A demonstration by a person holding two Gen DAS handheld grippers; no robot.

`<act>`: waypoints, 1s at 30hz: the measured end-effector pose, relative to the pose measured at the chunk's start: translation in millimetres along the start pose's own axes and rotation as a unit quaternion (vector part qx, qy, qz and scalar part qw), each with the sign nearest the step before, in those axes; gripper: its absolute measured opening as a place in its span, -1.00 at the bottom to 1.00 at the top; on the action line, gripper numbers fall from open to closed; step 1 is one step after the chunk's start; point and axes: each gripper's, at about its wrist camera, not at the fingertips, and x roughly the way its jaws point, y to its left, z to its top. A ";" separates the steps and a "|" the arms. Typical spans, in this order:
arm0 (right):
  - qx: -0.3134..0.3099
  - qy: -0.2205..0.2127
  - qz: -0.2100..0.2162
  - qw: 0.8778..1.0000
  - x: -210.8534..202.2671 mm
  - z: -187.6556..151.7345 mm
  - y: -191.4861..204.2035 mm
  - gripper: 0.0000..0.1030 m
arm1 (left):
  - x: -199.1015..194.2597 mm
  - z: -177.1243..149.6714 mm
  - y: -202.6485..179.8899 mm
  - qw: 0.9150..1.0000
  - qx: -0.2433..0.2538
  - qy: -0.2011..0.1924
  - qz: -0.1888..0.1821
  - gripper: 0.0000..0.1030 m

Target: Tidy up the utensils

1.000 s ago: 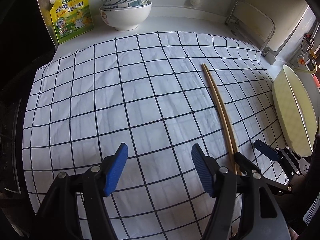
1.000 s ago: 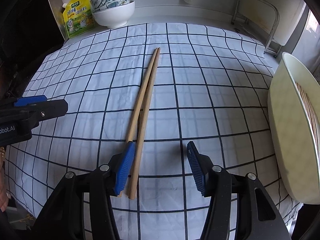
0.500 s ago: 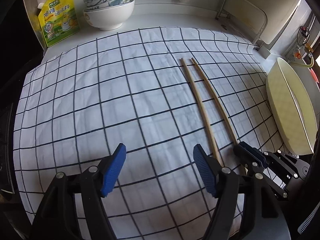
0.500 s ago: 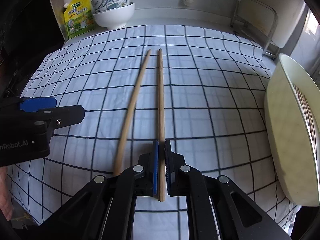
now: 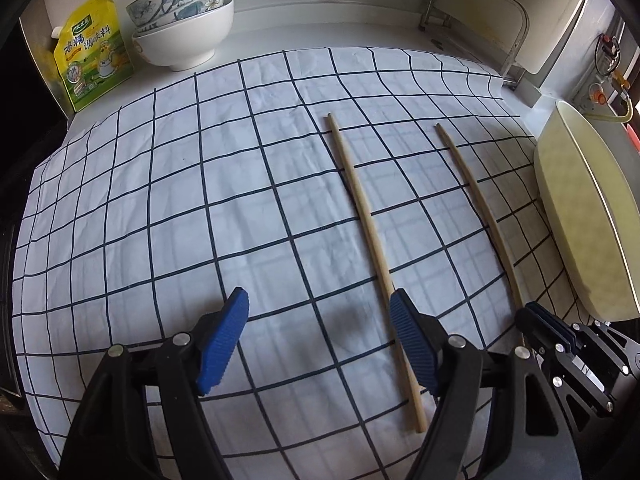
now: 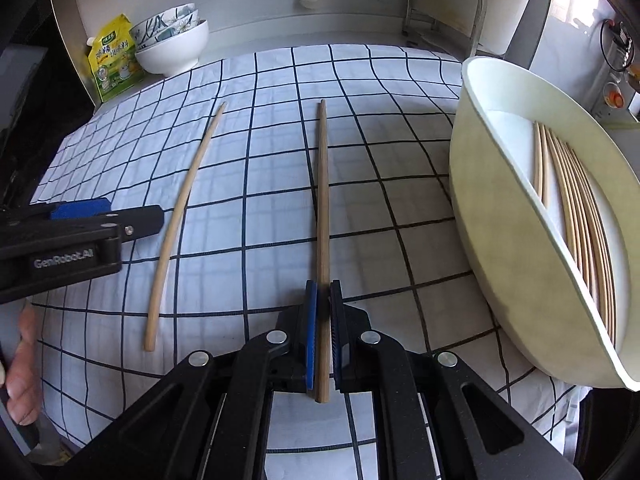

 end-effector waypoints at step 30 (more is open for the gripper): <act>-0.039 -0.019 -0.010 0.999 20.5 26.9 7.0 -0.87 | 13.0 14.9 -22.7 0.999 0.036 -0.009 0.007 -0.83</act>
